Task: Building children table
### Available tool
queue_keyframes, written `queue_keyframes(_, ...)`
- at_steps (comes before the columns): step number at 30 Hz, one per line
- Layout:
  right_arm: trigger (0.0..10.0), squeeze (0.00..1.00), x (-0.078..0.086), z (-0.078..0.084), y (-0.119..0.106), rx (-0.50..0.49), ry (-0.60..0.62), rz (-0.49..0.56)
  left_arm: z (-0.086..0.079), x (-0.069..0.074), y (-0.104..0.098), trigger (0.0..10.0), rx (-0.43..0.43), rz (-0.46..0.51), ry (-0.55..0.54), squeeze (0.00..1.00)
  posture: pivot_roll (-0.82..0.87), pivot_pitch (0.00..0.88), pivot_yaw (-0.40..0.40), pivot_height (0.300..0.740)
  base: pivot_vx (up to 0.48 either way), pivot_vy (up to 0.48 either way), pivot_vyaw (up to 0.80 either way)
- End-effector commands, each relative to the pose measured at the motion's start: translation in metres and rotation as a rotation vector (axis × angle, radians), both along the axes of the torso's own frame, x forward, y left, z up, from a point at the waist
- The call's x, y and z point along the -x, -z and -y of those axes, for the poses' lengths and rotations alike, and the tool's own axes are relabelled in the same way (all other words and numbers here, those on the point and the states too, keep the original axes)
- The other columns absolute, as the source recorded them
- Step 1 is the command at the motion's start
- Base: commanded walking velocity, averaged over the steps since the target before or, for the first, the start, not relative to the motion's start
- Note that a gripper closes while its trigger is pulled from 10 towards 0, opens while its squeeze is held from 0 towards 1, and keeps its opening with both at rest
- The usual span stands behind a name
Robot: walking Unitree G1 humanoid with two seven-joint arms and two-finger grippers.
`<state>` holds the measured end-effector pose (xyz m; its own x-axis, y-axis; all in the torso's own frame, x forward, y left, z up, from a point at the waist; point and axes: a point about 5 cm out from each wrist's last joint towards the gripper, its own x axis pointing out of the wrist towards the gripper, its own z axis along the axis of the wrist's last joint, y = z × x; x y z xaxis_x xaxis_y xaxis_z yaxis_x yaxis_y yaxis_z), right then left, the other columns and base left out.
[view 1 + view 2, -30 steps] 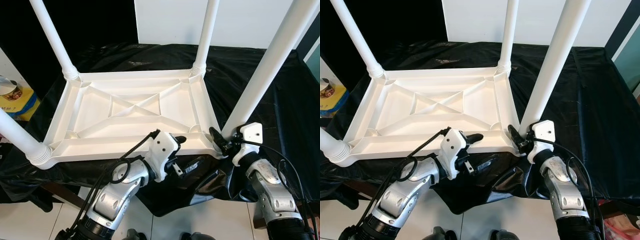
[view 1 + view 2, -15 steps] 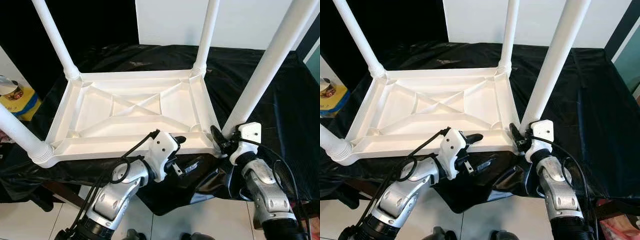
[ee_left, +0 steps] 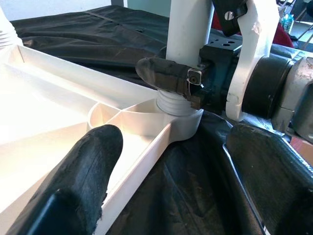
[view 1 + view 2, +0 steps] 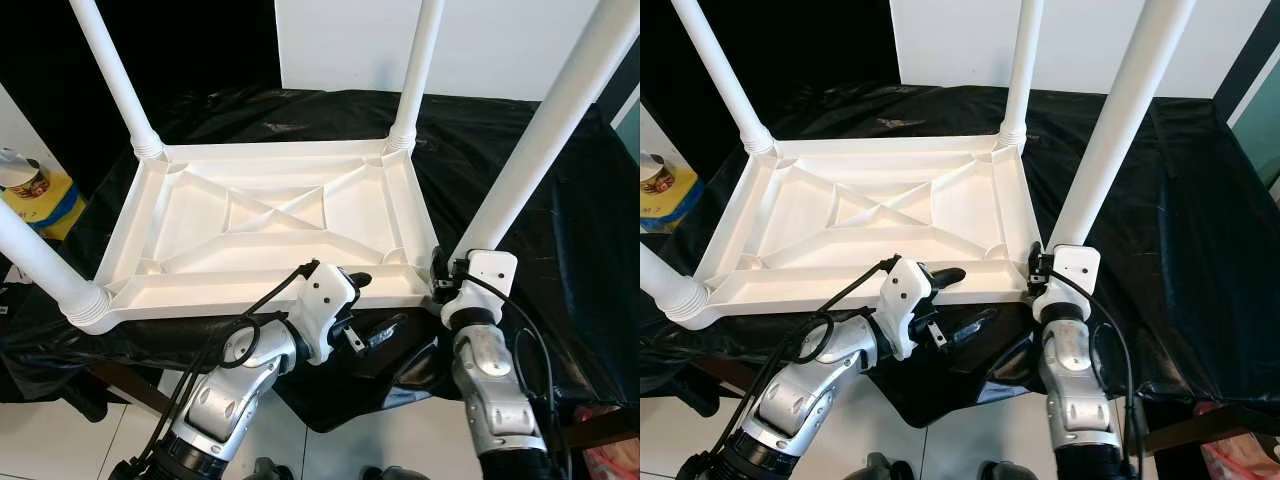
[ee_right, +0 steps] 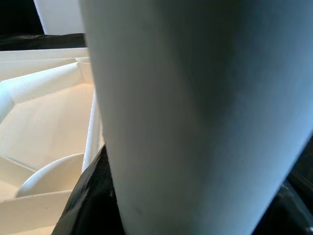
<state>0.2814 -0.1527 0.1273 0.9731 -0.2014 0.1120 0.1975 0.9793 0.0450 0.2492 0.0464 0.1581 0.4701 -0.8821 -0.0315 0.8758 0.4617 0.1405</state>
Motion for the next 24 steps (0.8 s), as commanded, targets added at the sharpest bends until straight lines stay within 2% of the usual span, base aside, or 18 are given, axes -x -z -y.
queue_keyframes(1,10.0,0.00,0.007,-0.002,0.030,-0.025,0.004,-0.151,0.000,0.000,0.000,10.0,-0.015,0.008,-0.002,0.00,-0.07,0.118,0.000,0.740,0.000,0.000,0.00)
queue_keyframes(16,10.0,0.00,0.008,-0.003,0.021,0.007,-0.016,-0.108,0.003,0.001,0.000,10.0,-0.008,0.008,-0.006,0.00,-0.08,0.125,-0.009,0.740,0.000,0.000,0.00)
queue_keyframes(17,10.0,0.42,0.007,-0.003,0.018,0.014,-0.035,-0.088,0.003,0.001,0.000,10.0,-0.006,0.008,-0.009,0.00,-0.08,0.126,-0.008,0.740,0.000,0.000,0.00)
queue_keyframes(18,10.0,0.42,0.007,-0.003,0.018,0.014,-0.035,-0.088,0.003,0.001,0.000,10.0,-0.006,0.008,-0.009,0.00,-0.08,0.126,-0.008,0.740,0.000,0.000,0.00)
queue_keyframes(19,10.0,0.92,0.007,-0.003,0.017,0.016,-0.046,-0.077,0.003,0.001,0.000,10.0,-0.005,0.008,-0.009,0.00,-0.08,0.126,-0.007,0.740,0.000,0.000,0.00)
queue_keyframes(20,10.0,1.00,0.008,-0.001,0.014,0.016,-0.074,-0.058,0.002,0.001,0.000,10.0,-0.006,0.008,-0.010,0.00,-0.08,0.127,-0.004,0.740,0.000,0.000,0.00)
queue_keyframes(24,10.0,1.00,0.009,0.007,0.007,0.015,-0.152,-0.015,0.001,0.001,0.000,10.0,-0.009,0.007,-0.008,0.00,-0.08,0.127,0.002,0.740,0.000,0.000,0.00)
